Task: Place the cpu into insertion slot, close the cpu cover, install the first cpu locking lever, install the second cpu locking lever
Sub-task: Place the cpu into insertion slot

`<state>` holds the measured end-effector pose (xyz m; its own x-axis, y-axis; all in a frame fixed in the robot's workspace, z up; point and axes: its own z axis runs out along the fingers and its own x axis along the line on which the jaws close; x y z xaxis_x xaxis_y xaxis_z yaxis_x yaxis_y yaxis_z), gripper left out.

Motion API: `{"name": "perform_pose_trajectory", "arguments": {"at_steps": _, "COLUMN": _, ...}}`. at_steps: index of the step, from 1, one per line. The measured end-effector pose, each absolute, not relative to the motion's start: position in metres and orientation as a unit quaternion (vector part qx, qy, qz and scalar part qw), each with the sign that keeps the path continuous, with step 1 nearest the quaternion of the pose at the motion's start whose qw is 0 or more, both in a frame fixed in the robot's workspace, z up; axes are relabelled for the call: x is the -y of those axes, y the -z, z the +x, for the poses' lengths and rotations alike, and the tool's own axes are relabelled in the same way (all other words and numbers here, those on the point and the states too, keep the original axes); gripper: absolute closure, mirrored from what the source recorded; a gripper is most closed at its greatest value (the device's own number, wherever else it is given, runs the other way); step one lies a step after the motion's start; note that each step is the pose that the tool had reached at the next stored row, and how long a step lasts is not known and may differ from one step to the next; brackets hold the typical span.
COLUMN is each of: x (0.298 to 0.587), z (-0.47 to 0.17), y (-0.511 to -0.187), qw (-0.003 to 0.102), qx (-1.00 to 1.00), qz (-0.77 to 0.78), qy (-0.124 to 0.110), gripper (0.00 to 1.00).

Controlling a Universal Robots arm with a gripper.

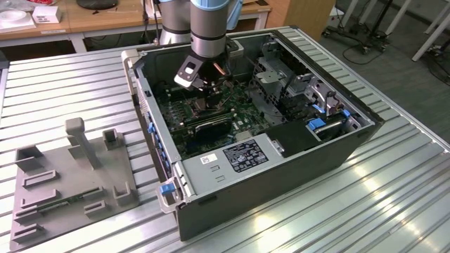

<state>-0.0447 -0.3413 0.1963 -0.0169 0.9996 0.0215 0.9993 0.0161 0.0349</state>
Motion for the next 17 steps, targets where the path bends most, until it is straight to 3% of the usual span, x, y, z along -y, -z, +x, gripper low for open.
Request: {"name": "perform_pose_trajectory", "arguments": {"at_steps": 17, "x": 0.3413, "z": -0.0447, "y": -0.1950, "qw": 0.005, "qx": -0.707, "qz": 0.707, "qy": -0.020, "gripper": 0.46}}
